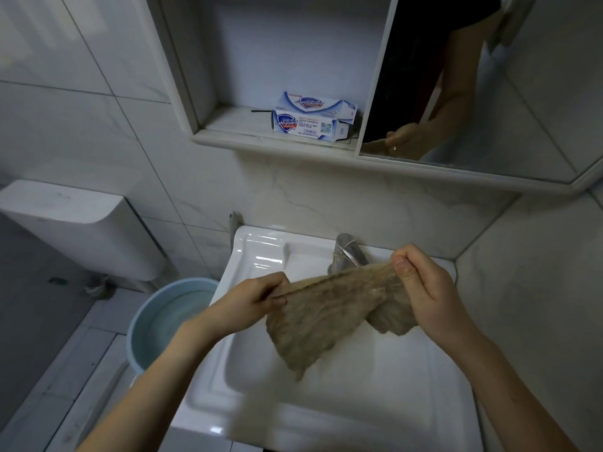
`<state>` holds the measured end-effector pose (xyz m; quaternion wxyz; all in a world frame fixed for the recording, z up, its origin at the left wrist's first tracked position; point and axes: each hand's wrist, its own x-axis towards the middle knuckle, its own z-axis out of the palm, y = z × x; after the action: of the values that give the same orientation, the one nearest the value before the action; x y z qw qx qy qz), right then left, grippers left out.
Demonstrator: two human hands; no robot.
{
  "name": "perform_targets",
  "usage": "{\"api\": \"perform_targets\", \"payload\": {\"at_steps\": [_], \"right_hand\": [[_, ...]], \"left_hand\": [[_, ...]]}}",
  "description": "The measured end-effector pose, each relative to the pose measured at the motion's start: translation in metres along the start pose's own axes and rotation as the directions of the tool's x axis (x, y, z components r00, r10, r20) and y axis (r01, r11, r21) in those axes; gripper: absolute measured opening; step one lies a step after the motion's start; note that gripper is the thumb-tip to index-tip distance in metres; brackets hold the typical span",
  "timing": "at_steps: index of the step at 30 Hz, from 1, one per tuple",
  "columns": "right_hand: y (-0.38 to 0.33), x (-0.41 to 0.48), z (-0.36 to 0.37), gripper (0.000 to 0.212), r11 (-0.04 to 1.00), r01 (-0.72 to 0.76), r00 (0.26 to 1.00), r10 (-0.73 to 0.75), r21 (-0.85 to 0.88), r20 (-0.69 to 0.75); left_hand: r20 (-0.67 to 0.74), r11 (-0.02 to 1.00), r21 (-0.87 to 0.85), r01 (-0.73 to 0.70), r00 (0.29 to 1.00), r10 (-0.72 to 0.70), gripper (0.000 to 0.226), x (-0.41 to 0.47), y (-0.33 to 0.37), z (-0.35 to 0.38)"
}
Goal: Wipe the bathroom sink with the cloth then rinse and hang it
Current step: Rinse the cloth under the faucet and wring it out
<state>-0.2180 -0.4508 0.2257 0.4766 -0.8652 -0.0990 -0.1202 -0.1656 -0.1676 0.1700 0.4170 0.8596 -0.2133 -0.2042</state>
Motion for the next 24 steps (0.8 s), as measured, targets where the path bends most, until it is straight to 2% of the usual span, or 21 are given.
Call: {"api": "perform_targets", "payload": {"at_steps": [2,4,7,8,10,12,14,15,16,18,20,22,24], "right_hand": [[0.011,-0.004,-0.005,0.026,0.997,-0.073,0.997,0.073,0.013,-0.036],[0.024,-0.007,-0.01,0.029,0.985,-0.173,0.985,0.173,-0.011,-0.003],[0.036,-0.013,-0.011,0.031,0.939,-0.32,0.915,0.341,-0.125,0.217],[0.033,-0.014,-0.009,0.03,0.936,-0.301,0.887,0.345,-0.183,0.306],[0.019,-0.012,0.004,0.039,0.959,-0.14,0.871,0.238,-0.247,0.43],[0.001,-0.006,0.027,0.046,0.993,-0.059,0.886,0.098,-0.101,0.453],[-0.017,-0.004,0.05,0.03,0.98,-0.15,0.915,0.087,0.131,0.394],[-0.023,-0.004,0.058,0.029,0.95,-0.205,0.93,0.115,0.233,0.35],[-0.027,-0.003,0.064,0.031,0.912,-0.258,0.936,0.154,0.319,0.316],[-0.037,0.0,0.069,0.032,0.829,-0.319,0.936,0.198,0.459,0.293],[-0.046,0.002,0.071,0.026,0.761,-0.361,0.924,0.215,0.539,0.315],[-0.052,0.003,0.073,0.015,0.657,-0.419,0.907,0.272,0.627,0.321],[-0.048,0.005,0.074,0.02,0.526,-0.464,0.881,0.358,0.713,0.31]], "left_hand": [[-0.058,0.991,-0.128,0.04,0.997,-0.048,0.019,-0.005,-0.002,0.0],[-0.125,0.972,-0.236,0.018,0.991,-0.049,0.004,-0.007,0.008,-0.006],[-0.118,0.954,-0.294,-0.057,0.993,0.023,0.013,-0.005,0.042,-0.02],[-0.098,0.954,-0.289,-0.086,0.993,0.06,0.017,-0.002,0.057,-0.022],[-0.05,0.962,-0.246,-0.121,0.992,0.112,0.026,0.005,0.084,-0.018],[-0.014,0.975,-0.187,-0.12,0.993,0.119,0.027,0.015,0.103,-0.009],[-0.02,0.973,-0.211,-0.093,0.996,0.091,0.019,0.022,0.108,-0.011],[-0.032,0.959,-0.275,-0.072,0.997,0.066,0.014,0.023,0.105,-0.018],[-0.03,0.93,-0.365,-0.05,0.999,0.042,0.019,0.021,0.099,-0.028],[0.003,0.833,-0.553,0.005,1.0,-0.004,0.038,0.015,0.076,-0.043],[0.053,0.692,-0.716,0.093,0.996,-0.079,0.051,0.004,0.042,-0.035],[0.148,0.557,-0.79,0.257,0.961,-0.234,0.064,-0.008,0.008,-0.004],[0.225,0.446,-0.816,0.368,0.913,-0.341,0.07,-0.023,-0.014,0.037]]}}
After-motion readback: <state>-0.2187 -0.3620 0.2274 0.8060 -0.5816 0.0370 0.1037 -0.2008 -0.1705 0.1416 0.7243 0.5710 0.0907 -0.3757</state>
